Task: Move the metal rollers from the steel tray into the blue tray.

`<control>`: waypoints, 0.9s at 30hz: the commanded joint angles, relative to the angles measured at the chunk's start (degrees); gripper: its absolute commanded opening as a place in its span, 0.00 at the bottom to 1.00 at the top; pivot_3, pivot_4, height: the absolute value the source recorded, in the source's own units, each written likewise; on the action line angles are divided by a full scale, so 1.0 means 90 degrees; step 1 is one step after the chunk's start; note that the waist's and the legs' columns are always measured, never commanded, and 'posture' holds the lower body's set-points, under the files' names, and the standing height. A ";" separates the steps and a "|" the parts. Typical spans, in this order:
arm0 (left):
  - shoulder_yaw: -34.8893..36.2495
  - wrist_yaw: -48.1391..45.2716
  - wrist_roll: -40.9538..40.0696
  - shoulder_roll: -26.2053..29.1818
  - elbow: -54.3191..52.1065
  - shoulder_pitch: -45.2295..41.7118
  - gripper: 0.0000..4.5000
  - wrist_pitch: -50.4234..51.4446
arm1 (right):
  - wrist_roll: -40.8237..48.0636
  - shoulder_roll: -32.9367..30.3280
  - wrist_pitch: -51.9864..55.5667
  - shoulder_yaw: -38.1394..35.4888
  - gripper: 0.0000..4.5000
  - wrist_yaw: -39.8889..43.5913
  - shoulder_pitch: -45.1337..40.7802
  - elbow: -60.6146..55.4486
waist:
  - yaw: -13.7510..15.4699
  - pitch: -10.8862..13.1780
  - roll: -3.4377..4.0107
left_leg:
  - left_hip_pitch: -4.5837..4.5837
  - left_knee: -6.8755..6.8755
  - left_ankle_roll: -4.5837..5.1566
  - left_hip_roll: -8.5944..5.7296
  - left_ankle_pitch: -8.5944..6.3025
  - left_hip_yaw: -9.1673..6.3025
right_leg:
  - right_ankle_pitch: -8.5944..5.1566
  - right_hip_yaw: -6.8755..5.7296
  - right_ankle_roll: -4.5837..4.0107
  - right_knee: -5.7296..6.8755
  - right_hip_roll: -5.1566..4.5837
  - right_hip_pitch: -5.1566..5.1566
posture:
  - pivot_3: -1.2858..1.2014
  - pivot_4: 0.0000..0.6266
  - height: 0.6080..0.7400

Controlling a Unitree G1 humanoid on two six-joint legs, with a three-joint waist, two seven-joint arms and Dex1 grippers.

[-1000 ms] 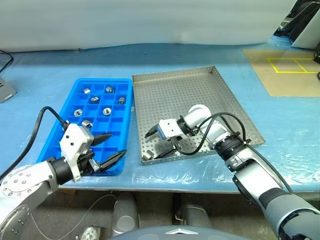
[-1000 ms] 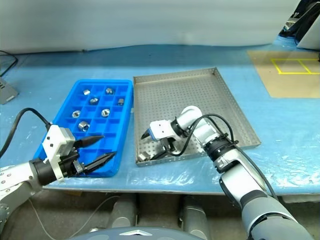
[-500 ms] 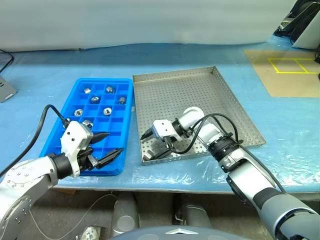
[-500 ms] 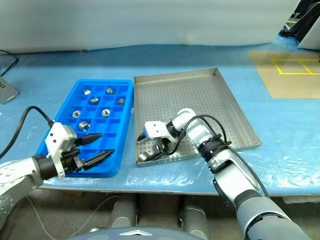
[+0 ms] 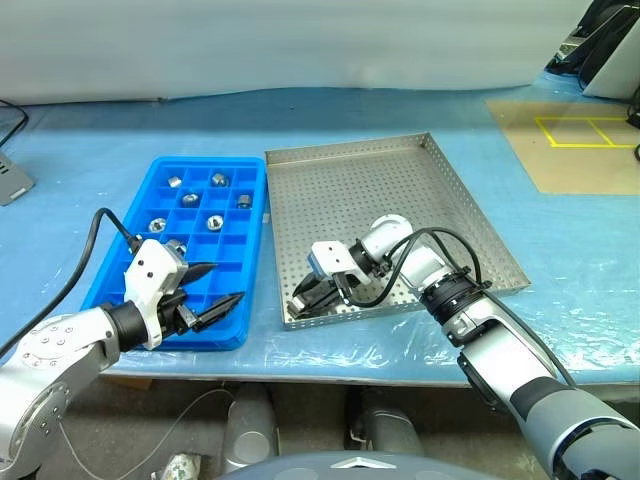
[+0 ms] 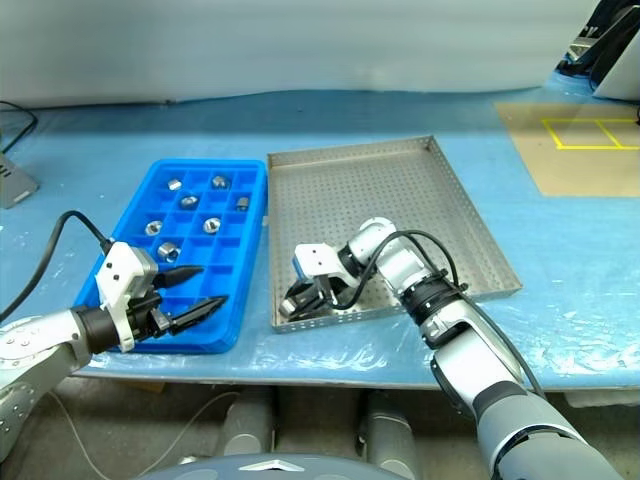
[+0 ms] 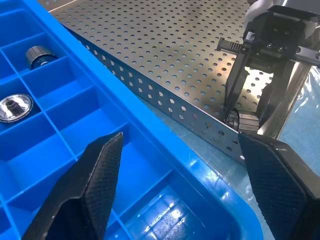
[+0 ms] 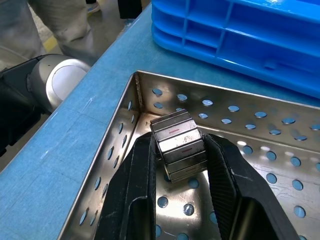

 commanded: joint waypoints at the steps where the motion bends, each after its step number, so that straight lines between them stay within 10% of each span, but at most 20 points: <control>1: -0.0021 -0.0122 0.0114 0.0049 0.0034 -0.0041 0.86 -0.0241 | 0.0028 -0.0030 0.0217 -0.0296 0.23 -0.0275 -0.0119 -0.0005 | -0.0001 0.0000 0.0000 | 0.0000 0.0000 0.0000 0.0000 0.0000 0.0000 | 0.0000 0.0000 0.0000 0.0000 0.0000 0.0000 | 0.63 0.24 1.00; 27: -0.0581 -0.1029 0.1194 -0.0081 0.2755 -0.1936 0.86 -0.1703 | 0.0660 -0.0546 0.1749 -0.1759 0.23 -0.1720 -0.0011 -0.1321 | -0.0285 0.0000 0.0000 | -0.0001 0.0002 -0.0016 -0.0002 0.0010 0.0006 | 0.0003 0.0009 -0.0002 0.0013 0.0005 -0.0012 | 0.57 0.24 1.00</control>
